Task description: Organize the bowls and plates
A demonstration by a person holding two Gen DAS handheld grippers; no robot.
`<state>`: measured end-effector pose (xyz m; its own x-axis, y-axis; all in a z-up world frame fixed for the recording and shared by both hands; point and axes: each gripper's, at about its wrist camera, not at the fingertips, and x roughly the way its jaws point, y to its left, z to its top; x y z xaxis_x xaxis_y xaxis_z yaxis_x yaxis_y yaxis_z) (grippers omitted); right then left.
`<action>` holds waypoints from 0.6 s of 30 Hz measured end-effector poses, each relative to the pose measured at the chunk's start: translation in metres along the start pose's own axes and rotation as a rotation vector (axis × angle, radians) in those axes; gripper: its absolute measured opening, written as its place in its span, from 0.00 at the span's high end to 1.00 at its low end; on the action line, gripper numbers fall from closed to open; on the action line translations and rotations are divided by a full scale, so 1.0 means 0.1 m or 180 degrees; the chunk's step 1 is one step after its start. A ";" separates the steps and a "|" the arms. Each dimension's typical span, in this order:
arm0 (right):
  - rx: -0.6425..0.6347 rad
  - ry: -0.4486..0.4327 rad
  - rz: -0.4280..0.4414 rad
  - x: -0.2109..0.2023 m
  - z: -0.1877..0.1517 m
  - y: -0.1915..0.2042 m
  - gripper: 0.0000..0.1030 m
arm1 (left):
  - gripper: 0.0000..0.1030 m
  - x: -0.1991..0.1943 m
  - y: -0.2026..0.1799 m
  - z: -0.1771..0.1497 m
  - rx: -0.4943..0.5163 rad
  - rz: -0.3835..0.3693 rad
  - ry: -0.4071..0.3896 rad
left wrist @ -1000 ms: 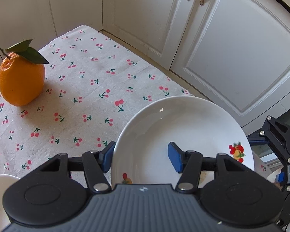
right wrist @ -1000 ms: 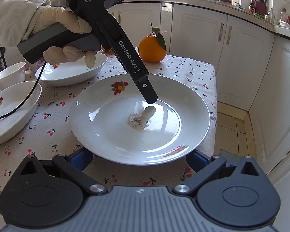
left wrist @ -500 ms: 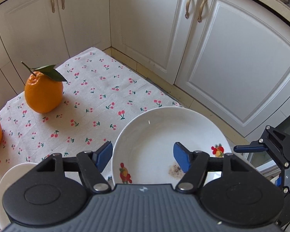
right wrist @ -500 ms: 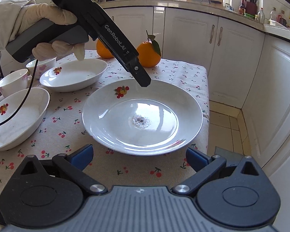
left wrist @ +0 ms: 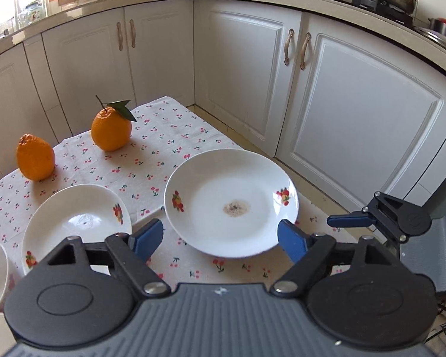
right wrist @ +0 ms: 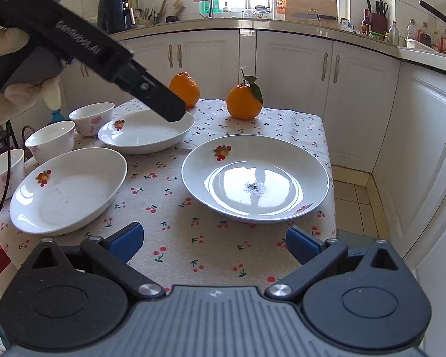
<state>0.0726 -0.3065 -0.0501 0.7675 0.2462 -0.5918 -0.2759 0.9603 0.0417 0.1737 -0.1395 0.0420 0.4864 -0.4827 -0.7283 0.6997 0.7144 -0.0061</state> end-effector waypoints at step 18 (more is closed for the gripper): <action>-0.0094 0.0057 0.0015 -0.09 -0.24 0.34 0.00 | 0.12 -0.65 -0.43 -1.25 0.0263 0.0772 -0.0562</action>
<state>0.0425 -0.2789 -0.0624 0.7557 0.2482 -0.6061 -0.2967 0.9547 0.0209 0.0462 -0.0757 0.0045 0.7228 -0.3888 -0.5713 0.5888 0.7793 0.2145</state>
